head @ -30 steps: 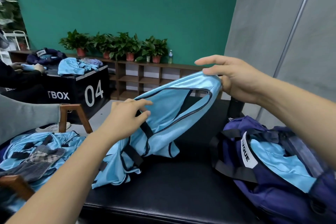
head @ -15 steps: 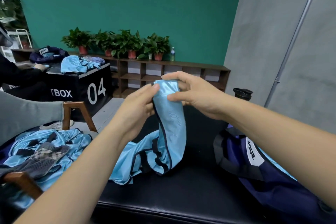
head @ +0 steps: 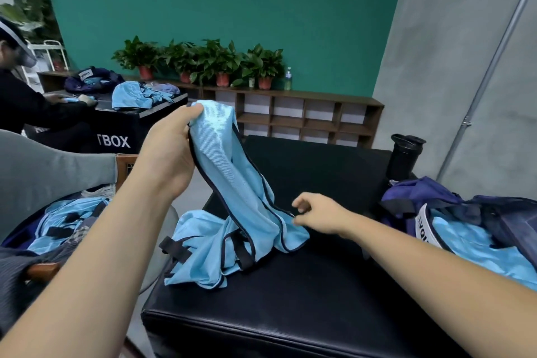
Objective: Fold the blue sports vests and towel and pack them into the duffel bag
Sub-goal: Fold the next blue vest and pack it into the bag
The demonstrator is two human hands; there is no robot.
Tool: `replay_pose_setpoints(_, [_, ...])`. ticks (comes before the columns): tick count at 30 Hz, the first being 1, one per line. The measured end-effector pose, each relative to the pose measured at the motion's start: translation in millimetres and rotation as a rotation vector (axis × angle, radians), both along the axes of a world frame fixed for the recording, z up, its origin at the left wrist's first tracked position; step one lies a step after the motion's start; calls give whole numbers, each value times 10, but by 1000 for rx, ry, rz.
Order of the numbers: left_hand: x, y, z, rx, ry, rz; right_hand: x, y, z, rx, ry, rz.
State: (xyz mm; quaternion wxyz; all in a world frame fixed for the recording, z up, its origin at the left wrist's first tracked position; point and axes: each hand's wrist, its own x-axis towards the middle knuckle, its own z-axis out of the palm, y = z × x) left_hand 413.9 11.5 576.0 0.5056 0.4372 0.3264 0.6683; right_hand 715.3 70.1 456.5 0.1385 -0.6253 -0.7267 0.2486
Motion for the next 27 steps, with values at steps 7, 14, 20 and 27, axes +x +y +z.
replay_pose_setpoints(7, [-59,-11,20,-3,6,17,18,166,-442,70,-233,-70])
replay_pose_setpoints(14, [-88,-18,67,63,-16,60,341,304,24,202,156,-423])
replay_pose_setpoints(20, [42,-77,66,79,15,20,488,382,286,60,683,-523])
replay_pose_setpoints(27, [75,-71,66,83,-19,-11,446,239,266,-146,1027,-418])
